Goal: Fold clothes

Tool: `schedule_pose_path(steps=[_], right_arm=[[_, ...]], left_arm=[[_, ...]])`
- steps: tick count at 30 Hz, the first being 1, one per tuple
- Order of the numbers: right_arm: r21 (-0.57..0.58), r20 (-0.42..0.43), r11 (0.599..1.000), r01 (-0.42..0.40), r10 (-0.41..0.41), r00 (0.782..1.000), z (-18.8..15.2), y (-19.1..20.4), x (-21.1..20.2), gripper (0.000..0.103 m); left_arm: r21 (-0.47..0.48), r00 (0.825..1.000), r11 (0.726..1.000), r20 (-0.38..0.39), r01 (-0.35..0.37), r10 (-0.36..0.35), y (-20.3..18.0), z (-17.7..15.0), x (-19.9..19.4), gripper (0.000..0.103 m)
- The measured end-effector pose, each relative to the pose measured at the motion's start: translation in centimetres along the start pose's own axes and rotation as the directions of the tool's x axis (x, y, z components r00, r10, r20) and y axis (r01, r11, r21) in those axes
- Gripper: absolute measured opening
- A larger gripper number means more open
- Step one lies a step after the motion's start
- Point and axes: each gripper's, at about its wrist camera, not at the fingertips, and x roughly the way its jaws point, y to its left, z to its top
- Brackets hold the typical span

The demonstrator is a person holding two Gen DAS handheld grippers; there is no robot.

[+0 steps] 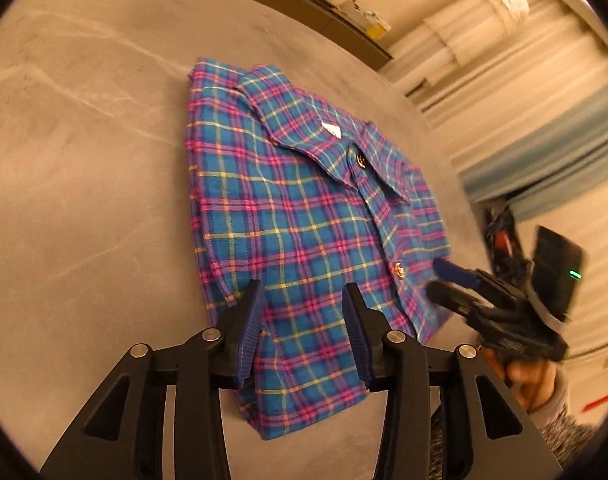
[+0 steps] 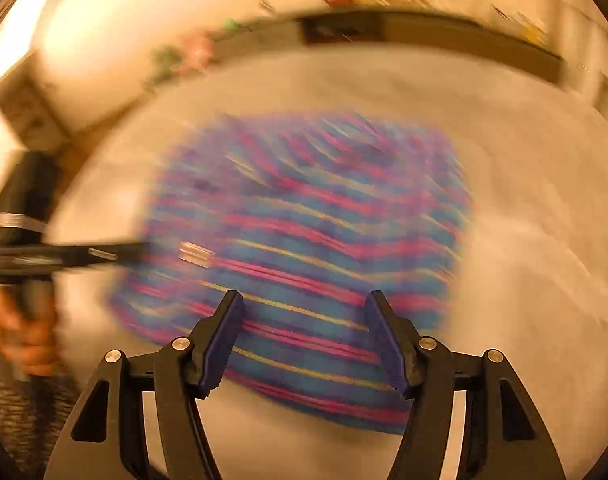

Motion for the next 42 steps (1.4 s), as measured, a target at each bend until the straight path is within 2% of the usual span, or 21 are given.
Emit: schedule_pose_path(steps=[2, 4, 7, 9, 11, 12, 15, 16, 17, 19, 21, 22, 24, 26, 28, 31, 33, 34, 37, 39, 42], right_arm=[[0.002, 0.017, 1.0, -0.01, 0.01, 1.0, -0.4, -0.4, 0.1, 0.065], [-0.032, 0.024, 0.999, 0.04, -0.039, 0.999, -0.1, 0.6, -0.2, 0.065], [-0.036, 0.031, 0.998, 0.043, -0.041, 0.999, 1.9, 0.1, 0.4, 0.067], [-0.035, 0.013, 0.999, 0.013, -0.012, 1.0, 3.4, -0.7, 0.7, 0.067], [-0.034, -0.004, 0.999, -0.017, 0.017, 1.0, 5.0, -1.6, 1.0, 0.067], [-0.033, -0.013, 0.999, -0.032, 0.032, 0.999, 5.8, -2.0, 1.1, 0.067], [-0.03, -0.037, 0.997, -0.077, 0.076, 0.996, 8.2, -3.3, 1.5, 0.067], [-0.048, 0.015, 0.995, -0.091, 0.092, 0.996, 8.7, -3.4, 0.1, 0.067], [-0.053, 0.051, 0.994, -0.092, 0.094, 0.994, 9.2, -3.5, -0.6, 0.067], [-0.068, 0.101, 0.995, -0.078, 0.085, 0.991, 10.3, -3.7, -0.7, 0.067], [-0.086, 0.131, 0.995, -0.05, 0.061, 0.99, 11.4, -4.1, 0.4, 0.067], [-0.075, 0.086, 0.997, -0.015, 0.021, 0.996, 11.3, -4.8, 1.7, 0.067], [-0.057, -0.004, 0.997, 0.055, -0.055, 0.998, 11.0, -6.3, 4.4, 0.066], [-0.044, 0.019, 0.997, 0.061, -0.06, 0.998, 11.2, -6.8, 4.1, 0.066], [-0.013, 0.043, 0.998, 0.065, -0.065, 0.997, 11.6, -6.7, 2.0, 0.065], [-0.039, 0.107, 0.997, 0.069, -0.064, 0.992, 10.4, -4.5, -1.3, 0.066], [-0.056, 0.15, 0.996, 0.072, -0.063, 0.987, 9.5, -3.0, -3.6, 0.074], [-0.067, 0.159, 0.995, 0.077, -0.066, 0.985, 8.0, -2.0, -5.2, 0.075], [-0.102, 0.181, 0.987, 0.121, -0.102, 0.978, 3.0, -1.5, -8.5, 0.076], [-0.103, 0.199, 0.983, 0.149, -0.126, 0.972, 0.8, -0.7, -8.6, 0.076], [-0.088, 0.209, 0.981, 0.172, -0.151, 0.966, -1.2, 0.4, -9.3, 0.076]], left_arm=[[-0.001, 1.0, 1.0, 0.005, 0.003, -0.003, 0.3, 0.1, 0.1, 0.031], [-0.013, 1.0, 1.0, 0.023, -0.007, 0.007, 1.6, 1.1, 0.3, 0.022], [-0.004, 0.997, 0.999, 0.055, -0.051, 0.052, 2.4, 3.9, 1.2, 0.019], [-0.037, 0.988, 0.991, 0.077, -0.128, 0.131, 2.7, 5.2, 1.1, 0.014], [-0.058, 0.973, 0.98, 0.118, -0.191, 0.196, 2.4, 5.9, 0.3, 0.026], [-0.056, 0.965, 0.977, 0.155, -0.207, 0.214, 1.8, 5.9, -0.7, 0.026], [0.051, 0.963, 0.992, 0.253, -0.113, 0.097, -2.3, 4.9, -3.2, 0.033], [0.108, 0.966, 0.991, 0.254, -0.079, 0.049, -3.7, 4.4, -3.2, 0.04], [0.155, 0.97, 0.985, 0.239, -0.081, 0.042, -5.1, 4.1, -2.5, 0.045], [0.187, 0.98, 0.971, 0.159, -0.152, 0.123, -5.6, 3.3, 0.2, 0.045], [0.105, 0.976, 0.971, 0.06, -0.216, 0.211, -3.4, 3.1, 3.4, 0.044], [0.079, 0.975, 0.973, 0.057, -0.218, 0.214, -2.6, 3.1, 3.7, 0.037], [0.048, 0.977, 0.978, 0.082, -0.202, 0.197, -1.8, 3.0, 3.7, 0.037], [0.015, 0.975, 0.978, 0.081, -0.207, 0.205, -1.5, 3.0, 3.8, 0.037], [0.024, 0.957, 0.961, 0.102, -0.276, 0.272, -2.6, 2.7, 4.0, 0.041], [0.08, 0.903, 0.908, 0.172, -0.412, 0.395, -5.5, 2.4, 4.5, 0.056], [0.113, 0.872, 0.876, 0.217, -0.47, 0.44, -7.6, 2.0, 4.6, 0.064], [0.116, 0.867, 0.871, 0.222, -0.478, 0.446, -8.0, 1.8, 4.4, 0.066], [0.086, 0.888, 0.896, 0.204, -0.436, 0.412, -8.1, 0.8, 3.7, 0.068], [0.055, 0.904, 0.916, 0.196, -0.398, 0.381, -8.1, -0.3, 3.3, 0.068], [0.014, 0.912, 0.929, 0.198, -0.37, 0.36, -7.8, -2.3, 1.8, 0.079]])
